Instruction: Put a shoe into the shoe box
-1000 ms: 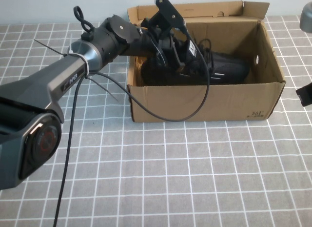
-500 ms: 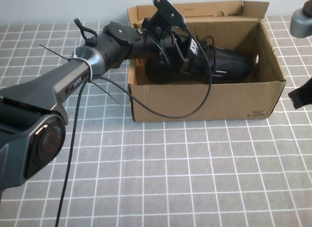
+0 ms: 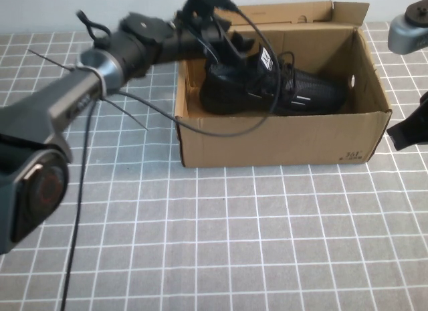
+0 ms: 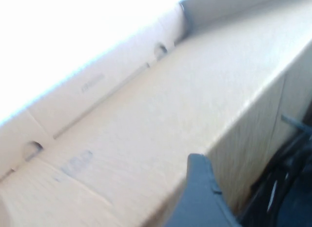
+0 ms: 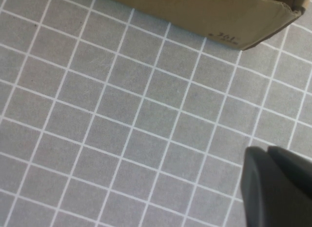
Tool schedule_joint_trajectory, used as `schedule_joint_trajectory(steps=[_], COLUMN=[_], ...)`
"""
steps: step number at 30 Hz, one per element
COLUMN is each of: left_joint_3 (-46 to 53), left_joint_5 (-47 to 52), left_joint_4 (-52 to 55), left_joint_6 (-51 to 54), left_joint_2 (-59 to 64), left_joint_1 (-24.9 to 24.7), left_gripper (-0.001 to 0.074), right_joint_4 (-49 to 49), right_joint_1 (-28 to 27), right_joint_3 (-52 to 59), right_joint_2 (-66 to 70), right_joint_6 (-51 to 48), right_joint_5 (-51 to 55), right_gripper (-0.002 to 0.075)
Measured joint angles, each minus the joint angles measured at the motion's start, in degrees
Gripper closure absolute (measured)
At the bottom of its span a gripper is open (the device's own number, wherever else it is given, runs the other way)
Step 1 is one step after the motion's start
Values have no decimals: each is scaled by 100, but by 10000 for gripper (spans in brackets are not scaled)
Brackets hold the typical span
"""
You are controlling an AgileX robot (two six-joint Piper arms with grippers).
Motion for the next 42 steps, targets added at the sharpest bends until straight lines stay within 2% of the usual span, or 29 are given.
schedule_joint_trajectory(steps=[6, 10, 15, 18, 20, 28, 42], left_joint_3=[0, 0, 0, 0, 0, 0, 30], left_joint_5=[282, 542, 1078, 1582, 1865, 2831, 3774], left_joint_4=[651, 1444, 2366, 2824, 3087, 3693, 4357], left_joint_6=[-893, -1713, -2881, -3171, -3227, -3470, -4655], left_joint_2=[-597, -946, -1088, -1088, -1088, -1440, -3336], left_joint_1=[72, 72, 72, 72, 72, 72, 72], left_gripper=[302, 358, 551, 667, 707, 734, 735], right_joint_4=[0, 0, -31, -59, -104, -214, -140], right_joint_1=[0, 0, 0, 0, 0, 0, 0], right_joint_3=[0, 0, 0, 0, 0, 9, 331], right_joint_2=[0, 0, 0, 0, -14, -501, -2054], right_joint_6=[-4, -4, -4, -4, -4, 6, 284], right_joint_5=[0, -4, -13, -59, -96, -222, 82], right_gripper=[742, 742, 742, 742, 742, 742, 742])
